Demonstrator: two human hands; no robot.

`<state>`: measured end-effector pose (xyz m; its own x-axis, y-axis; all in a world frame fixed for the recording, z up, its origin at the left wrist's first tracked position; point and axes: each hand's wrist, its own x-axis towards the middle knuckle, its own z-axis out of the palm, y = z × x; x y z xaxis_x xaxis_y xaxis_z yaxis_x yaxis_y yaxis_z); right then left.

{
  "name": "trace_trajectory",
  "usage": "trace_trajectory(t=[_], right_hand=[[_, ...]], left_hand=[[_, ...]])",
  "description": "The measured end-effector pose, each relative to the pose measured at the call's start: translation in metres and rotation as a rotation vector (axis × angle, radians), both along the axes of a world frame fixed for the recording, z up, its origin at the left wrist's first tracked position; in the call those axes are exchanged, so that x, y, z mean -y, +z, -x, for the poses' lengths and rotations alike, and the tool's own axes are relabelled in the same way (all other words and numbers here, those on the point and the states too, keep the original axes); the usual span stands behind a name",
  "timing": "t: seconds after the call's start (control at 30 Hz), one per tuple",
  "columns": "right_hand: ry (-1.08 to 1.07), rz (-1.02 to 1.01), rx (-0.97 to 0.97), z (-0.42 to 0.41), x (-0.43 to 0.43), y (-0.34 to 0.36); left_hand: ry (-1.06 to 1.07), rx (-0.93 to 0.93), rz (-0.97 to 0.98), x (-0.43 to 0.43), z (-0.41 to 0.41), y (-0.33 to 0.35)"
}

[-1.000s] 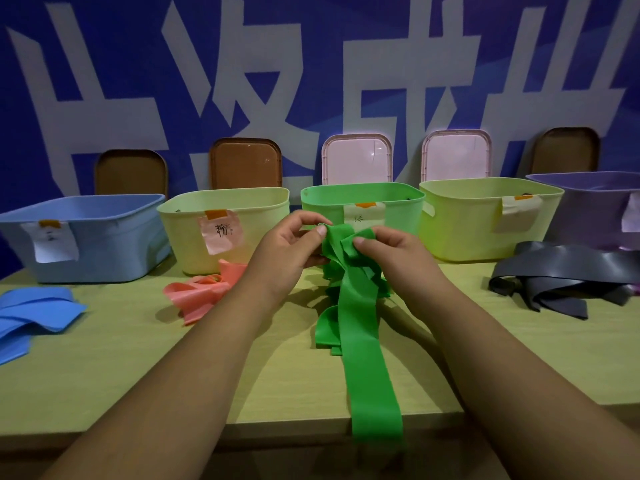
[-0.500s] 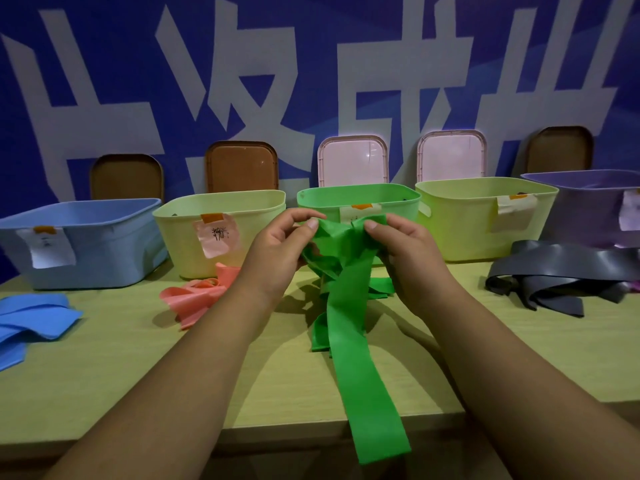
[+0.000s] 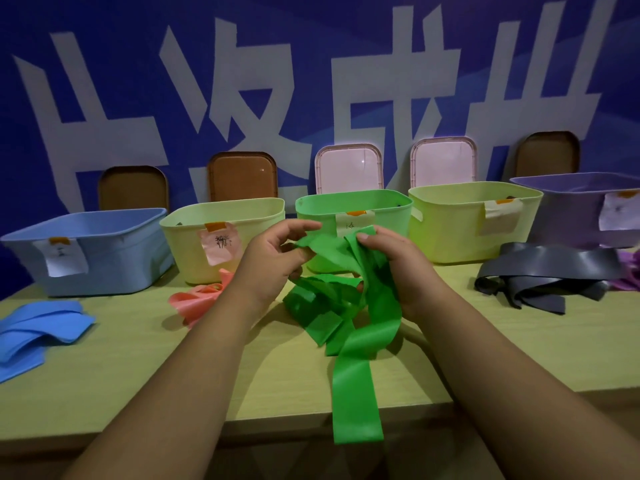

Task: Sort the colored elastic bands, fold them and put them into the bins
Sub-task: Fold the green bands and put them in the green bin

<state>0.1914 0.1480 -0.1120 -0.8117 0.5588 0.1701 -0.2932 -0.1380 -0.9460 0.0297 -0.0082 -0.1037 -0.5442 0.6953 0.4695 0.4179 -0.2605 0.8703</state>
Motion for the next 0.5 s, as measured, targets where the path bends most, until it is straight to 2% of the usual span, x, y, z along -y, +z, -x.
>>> trace_trajectory(t=[0.1,0.17,0.3,0.37,0.5], right_hand=[[0.079,-0.037,0.037,-0.007,0.005,0.005],[0.132,-0.080,0.055,-0.016,0.010,0.017],[0.181,-0.200,0.092,-0.041,0.020,0.049],[0.221,-0.256,0.093,-0.056,0.027,0.066],[0.329,-0.281,0.034,-0.084,0.045,0.099]], left_hand=[[0.069,-0.070,0.086,0.010,-0.013,0.024],[0.097,-0.179,0.137,0.017,-0.017,0.043],[0.168,-0.649,0.285,0.036,-0.023,0.094],[0.174,-0.811,0.336,0.046,-0.028,0.121],[0.159,-0.896,0.404,0.065,-0.045,0.158]])
